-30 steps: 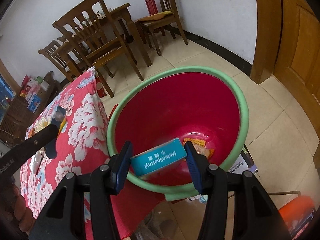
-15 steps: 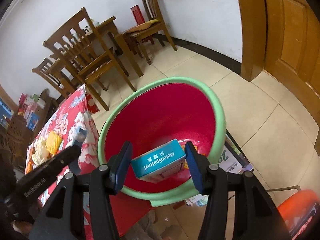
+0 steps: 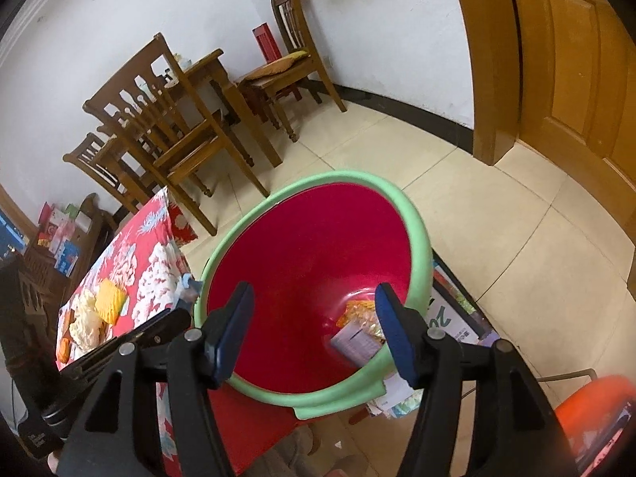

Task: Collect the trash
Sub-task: 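Open the right tool to drop the medicine box while the left tool drops the blue tube into the bucket, then move both tools back over the table and grasp the clear plastic bag with the left tool, then grasp the crumpled paper ball with the right tool while the left tool holds the plastic bag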

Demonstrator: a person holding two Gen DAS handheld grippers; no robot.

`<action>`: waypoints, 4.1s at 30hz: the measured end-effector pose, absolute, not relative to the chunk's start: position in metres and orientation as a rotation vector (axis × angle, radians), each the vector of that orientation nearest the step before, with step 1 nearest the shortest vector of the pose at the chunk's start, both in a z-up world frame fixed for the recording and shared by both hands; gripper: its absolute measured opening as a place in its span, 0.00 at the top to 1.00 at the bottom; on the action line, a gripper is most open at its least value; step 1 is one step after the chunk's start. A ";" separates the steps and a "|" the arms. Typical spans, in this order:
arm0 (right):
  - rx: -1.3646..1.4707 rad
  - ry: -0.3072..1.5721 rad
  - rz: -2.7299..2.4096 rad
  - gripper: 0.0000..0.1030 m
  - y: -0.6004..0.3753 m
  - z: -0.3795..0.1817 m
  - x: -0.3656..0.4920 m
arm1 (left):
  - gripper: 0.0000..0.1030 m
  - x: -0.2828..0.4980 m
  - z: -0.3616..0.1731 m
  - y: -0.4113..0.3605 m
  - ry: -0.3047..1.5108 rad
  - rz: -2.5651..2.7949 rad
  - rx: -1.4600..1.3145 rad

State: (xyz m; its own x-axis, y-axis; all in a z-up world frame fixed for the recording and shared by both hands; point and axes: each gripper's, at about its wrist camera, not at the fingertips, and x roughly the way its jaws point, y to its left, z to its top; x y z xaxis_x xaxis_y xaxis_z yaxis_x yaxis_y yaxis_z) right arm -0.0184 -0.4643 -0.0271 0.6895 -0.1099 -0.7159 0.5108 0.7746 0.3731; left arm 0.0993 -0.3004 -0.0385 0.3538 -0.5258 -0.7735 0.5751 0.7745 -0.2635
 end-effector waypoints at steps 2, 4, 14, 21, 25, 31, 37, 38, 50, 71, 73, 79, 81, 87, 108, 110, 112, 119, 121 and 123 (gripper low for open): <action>0.597 0.733 -0.373 0.38 -0.464 -0.026 -0.019 | 0.50 0.098 -0.037 -0.299 0.965 -0.710 0.047; 0.597 0.733 -0.373 0.38 -0.465 -0.026 -0.019 | 0.50 0.095 -0.033 -0.299 0.950 -0.718 0.050; 0.587 0.726 -0.342 0.38 -0.455 -0.019 -0.022 | 0.50 0.087 -0.019 -0.276 0.925 -0.704 0.021; 0.581 0.723 -0.308 0.37 -0.441 -0.012 -0.019 | 0.50 0.083 -0.005 -0.242 0.887 -0.651 0.002; 0.564 0.728 -0.273 0.37 -0.426 -0.009 -0.015 | 0.50 0.082 -0.001 -0.223 0.874 -0.619 -0.009; 0.526 0.747 -0.206 0.37 -0.398 -0.006 -0.007 | 0.50 0.082 0.002 -0.192 0.868 -0.563 -0.032; 0.495 0.757 -0.153 0.37 -0.375 -0.003 -0.002 | 0.50 0.085 0.003 -0.162 0.862 -0.511 -0.054; 0.490 0.758 -0.146 0.37 -0.371 -0.002 -0.001 | 0.50 0.086 0.002 -0.157 0.862 -0.500 -0.058; 0.446 0.790 -0.084 0.37 -0.334 -0.005 0.011 | 0.50 0.096 -0.006 -0.099 0.867 -0.385 -0.069; 0.418 0.835 -0.071 0.37 -0.303 -0.009 0.022 | 0.50 0.140 -0.038 -0.033 0.905 -0.220 0.023; 0.415 0.839 -0.071 0.37 -0.301 -0.009 0.022 | 0.50 0.142 -0.043 -0.031 0.917 -0.225 0.021; 0.405 0.842 -0.064 0.37 -0.296 -0.008 0.024 | 0.50 0.145 -0.052 -0.031 0.942 -0.244 0.012; 0.401 0.843 -0.060 0.37 -0.294 -0.007 0.024 | 0.50 0.147 -0.054 -0.032 0.944 -0.245 0.007; 0.386 0.846 -0.053 0.37 -0.289 -0.006 0.026 | 0.63 0.151 -0.056 -0.032 0.930 -0.251 -0.011; 0.282 0.882 0.084 0.37 -0.226 -0.004 0.080 | 0.70 0.139 -0.032 0.017 0.869 -0.160 -0.169; 0.271 0.884 0.102 0.37 -0.218 -0.005 0.087 | 0.70 0.138 -0.030 0.025 0.860 -0.140 -0.185; 0.262 0.892 0.126 0.37 -0.208 -0.006 0.097 | 0.70 0.138 -0.029 0.031 0.856 -0.125 -0.196; 0.254 0.931 0.172 0.28 -0.179 -0.019 0.130 | 0.70 0.138 -0.030 0.047 0.853 -0.091 -0.213; 0.249 0.944 0.174 0.25 -0.172 -0.024 0.141 | 0.70 0.139 -0.031 0.049 0.853 -0.089 -0.219; 0.248 0.950 0.177 0.25 -0.167 -0.027 0.149 | 0.70 0.139 -0.032 0.051 0.852 -0.088 -0.227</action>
